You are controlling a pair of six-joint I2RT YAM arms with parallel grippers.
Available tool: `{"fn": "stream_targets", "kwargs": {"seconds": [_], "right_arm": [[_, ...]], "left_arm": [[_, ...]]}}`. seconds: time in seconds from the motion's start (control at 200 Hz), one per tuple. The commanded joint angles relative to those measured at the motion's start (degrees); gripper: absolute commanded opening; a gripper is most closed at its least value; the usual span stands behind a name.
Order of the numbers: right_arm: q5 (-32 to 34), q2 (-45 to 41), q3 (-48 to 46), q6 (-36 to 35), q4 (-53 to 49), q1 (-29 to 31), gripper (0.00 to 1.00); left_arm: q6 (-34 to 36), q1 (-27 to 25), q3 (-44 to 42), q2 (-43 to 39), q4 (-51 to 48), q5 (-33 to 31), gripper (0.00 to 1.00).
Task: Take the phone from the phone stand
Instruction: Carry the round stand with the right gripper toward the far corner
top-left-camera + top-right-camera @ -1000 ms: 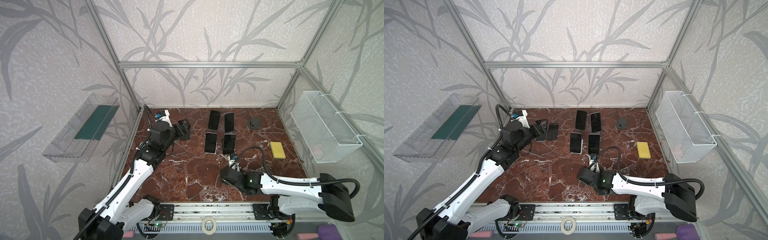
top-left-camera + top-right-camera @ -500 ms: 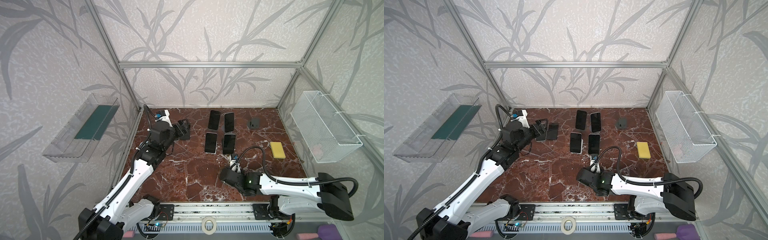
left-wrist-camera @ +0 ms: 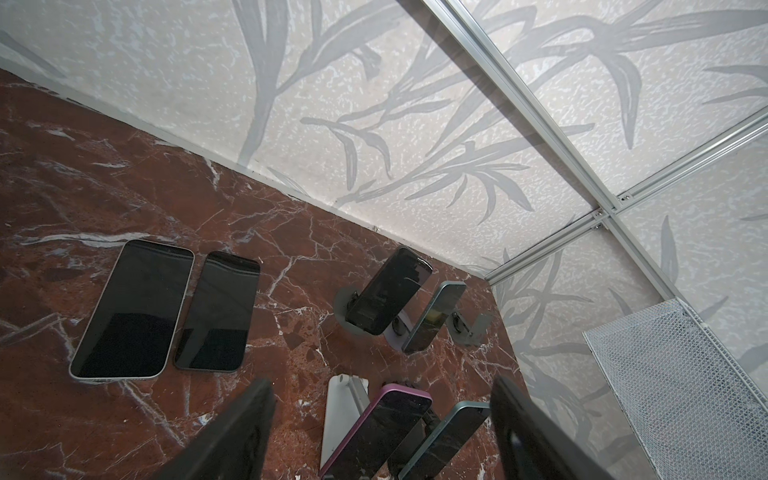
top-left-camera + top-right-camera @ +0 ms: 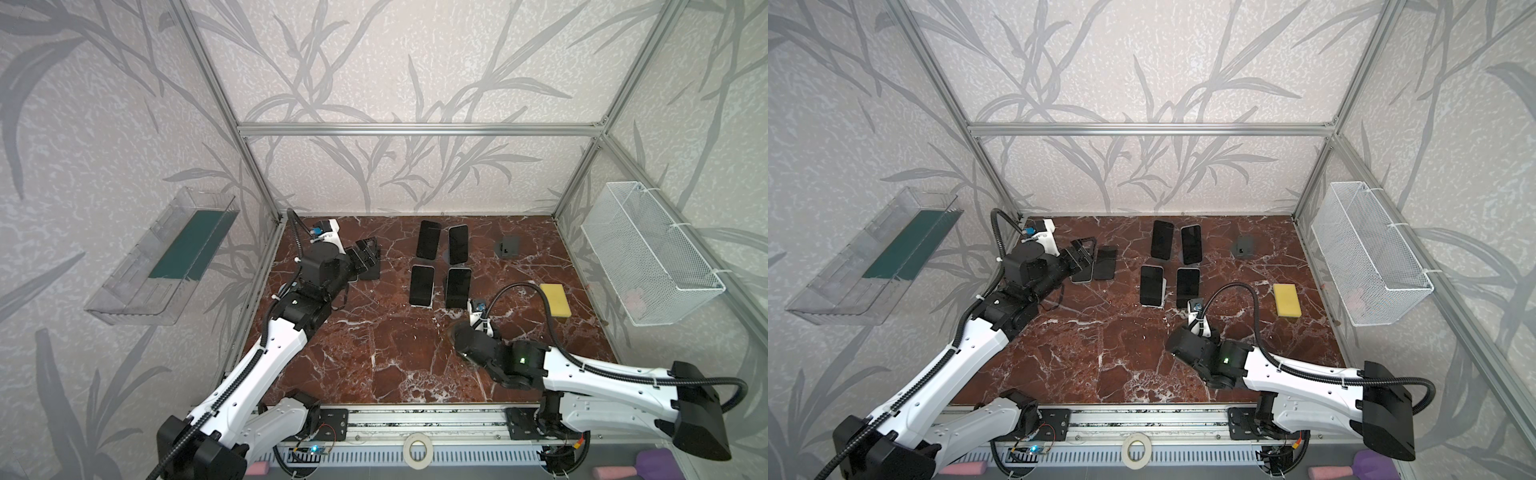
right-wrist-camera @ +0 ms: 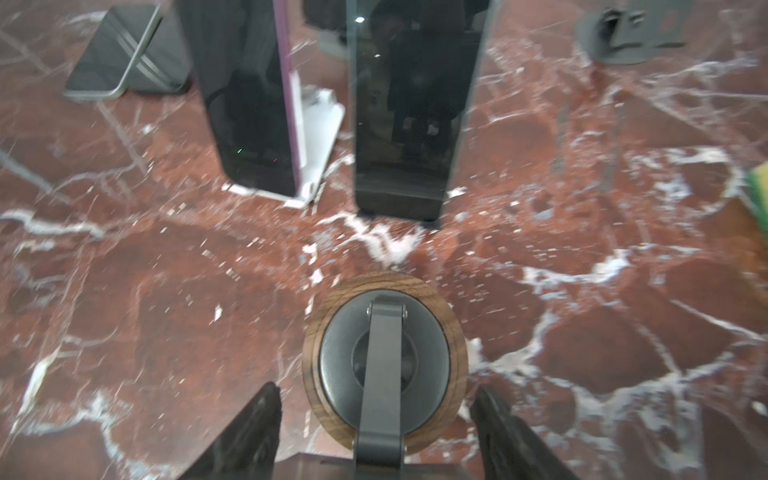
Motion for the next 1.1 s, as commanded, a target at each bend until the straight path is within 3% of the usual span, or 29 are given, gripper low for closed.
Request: {"fn": "stream_targets", "kwargs": {"seconds": [0.0, 0.22, 0.445, 0.65, 0.915, 1.1], "right_arm": [[1.2, -5.5, 0.1, -4.4, -3.1, -3.2, 0.59], [-0.1, -10.1, 1.9, -10.6, -7.3, -10.4, 0.59], [-5.1, -10.0, 1.5, -18.8, 3.8, -22.8, 0.58], [-10.1, -1.7, 6.3, -26.9, 15.7, -33.0, 0.59], [-21.2, 17.8, 18.2, -32.9, 24.9, -45.2, 0.60], [-26.1, 30.7, 28.4, -35.7, 26.0, -49.3, 0.61]], "left_arm": [[-0.7, -0.2, 1.0, 0.2, 1.3, 0.1, 0.82], [-0.9, -0.2, 0.9, 0.4, 1.5, 0.4, 0.82], [-1.3, -0.2, 0.9, 1.0, 1.7, 1.0, 0.82], [-1.8, -0.1, 0.8, 1.8, 2.0, 1.8, 0.82], [-2.1, -0.2, 0.8, 2.2, 2.2, 2.6, 0.82], [-1.6, -0.2, 1.2, 2.7, 2.0, 2.9, 0.82]]}}
